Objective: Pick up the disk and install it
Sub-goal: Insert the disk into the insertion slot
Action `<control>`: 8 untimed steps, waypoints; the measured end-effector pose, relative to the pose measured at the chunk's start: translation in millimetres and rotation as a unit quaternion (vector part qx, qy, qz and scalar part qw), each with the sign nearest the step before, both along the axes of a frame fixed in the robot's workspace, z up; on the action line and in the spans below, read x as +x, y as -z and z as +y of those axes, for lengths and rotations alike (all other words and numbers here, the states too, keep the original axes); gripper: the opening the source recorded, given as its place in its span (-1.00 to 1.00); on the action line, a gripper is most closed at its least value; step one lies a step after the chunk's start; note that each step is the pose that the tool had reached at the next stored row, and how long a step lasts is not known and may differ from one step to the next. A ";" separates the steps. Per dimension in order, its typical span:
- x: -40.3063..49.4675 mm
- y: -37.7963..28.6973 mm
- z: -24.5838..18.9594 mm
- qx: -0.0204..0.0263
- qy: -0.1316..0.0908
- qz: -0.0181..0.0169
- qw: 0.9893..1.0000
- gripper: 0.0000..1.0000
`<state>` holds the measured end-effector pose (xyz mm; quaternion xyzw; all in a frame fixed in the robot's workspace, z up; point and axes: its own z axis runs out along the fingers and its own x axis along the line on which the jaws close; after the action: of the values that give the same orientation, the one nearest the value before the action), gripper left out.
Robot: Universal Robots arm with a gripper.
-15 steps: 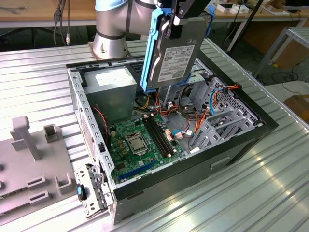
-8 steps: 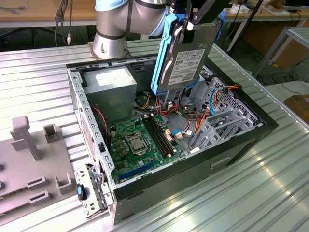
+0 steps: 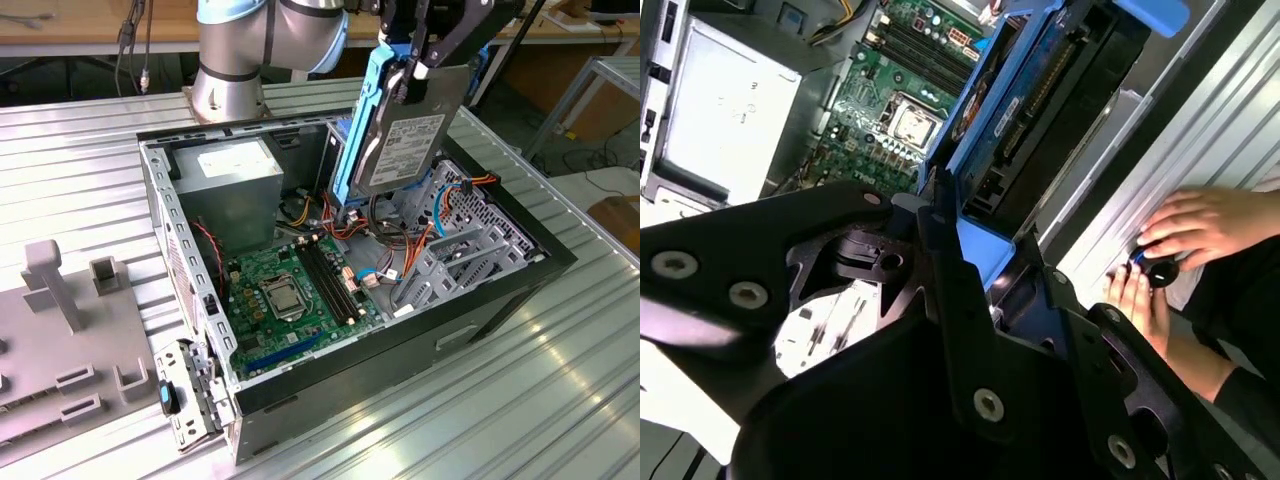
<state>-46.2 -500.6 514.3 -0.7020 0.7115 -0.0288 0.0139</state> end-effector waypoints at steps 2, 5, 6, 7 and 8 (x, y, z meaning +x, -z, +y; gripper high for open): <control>11.3 3.3 -5.5 0.000 0.000 0.000 1.000 -0.25; 28.9 6.1 -8.1 0.000 0.000 0.000 1.000 -0.25; 31.0 6.5 -9.0 -0.001 0.000 0.000 1.000 -0.25; 32.3 6.8 -9.8 -0.001 0.000 0.000 1.000 -0.25; 34.6 7.6 -11.9 -0.001 0.000 0.000 1.000 -0.25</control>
<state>-11.7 -512.5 506.7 -0.7020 0.7115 -0.0295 0.0132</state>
